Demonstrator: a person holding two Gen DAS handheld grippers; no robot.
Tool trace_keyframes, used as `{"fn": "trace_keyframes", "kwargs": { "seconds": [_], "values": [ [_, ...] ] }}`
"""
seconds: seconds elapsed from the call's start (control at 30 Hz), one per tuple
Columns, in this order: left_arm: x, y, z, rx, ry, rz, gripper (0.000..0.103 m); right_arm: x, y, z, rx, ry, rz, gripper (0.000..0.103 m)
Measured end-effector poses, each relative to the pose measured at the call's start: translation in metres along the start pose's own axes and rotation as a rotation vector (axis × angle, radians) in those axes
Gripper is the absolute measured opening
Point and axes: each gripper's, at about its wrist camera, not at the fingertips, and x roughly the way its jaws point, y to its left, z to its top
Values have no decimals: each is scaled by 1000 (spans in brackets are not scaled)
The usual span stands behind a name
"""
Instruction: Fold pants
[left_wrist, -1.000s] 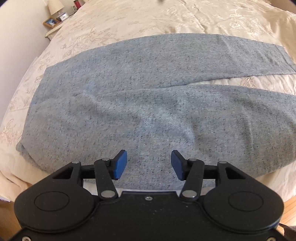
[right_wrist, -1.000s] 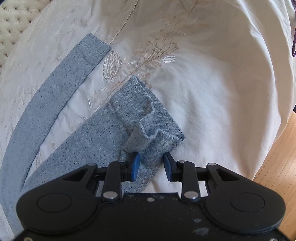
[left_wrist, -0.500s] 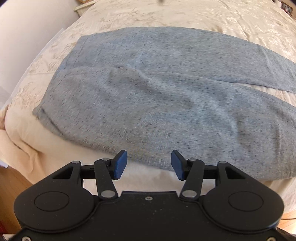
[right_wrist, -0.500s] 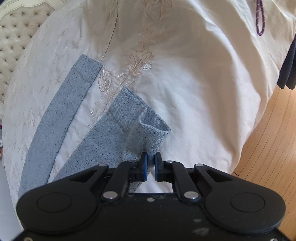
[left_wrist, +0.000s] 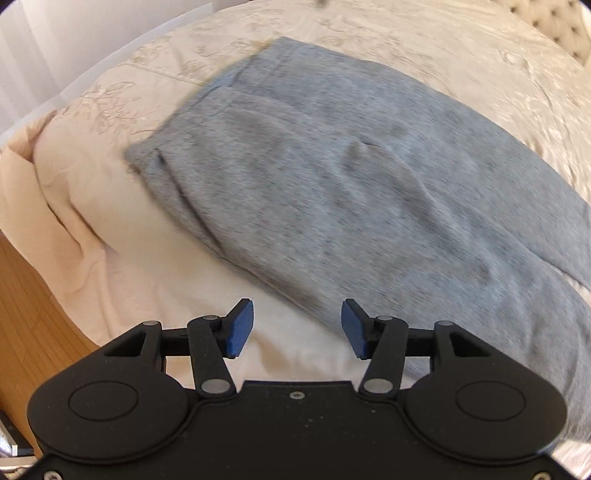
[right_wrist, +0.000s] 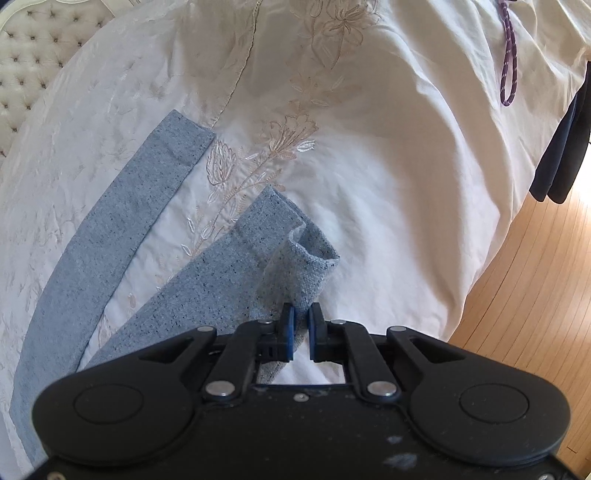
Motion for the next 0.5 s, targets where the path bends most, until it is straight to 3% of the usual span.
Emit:
{"fn": "trace_keyframes", "kwargs": {
  "seconds": [0.27,0.37,0.5],
  "values": [
    [38,33,20,-87,87,-68,59,-3,10,-3,-14,-6,-31,8],
    [46,25,22,-68,106,-89,59,-4,15,-4,-16,-13,-47,9],
    [55,8,24,-14,125,-43,62,-8,22,-5,-22,-23,-50,9]
  ]
}}
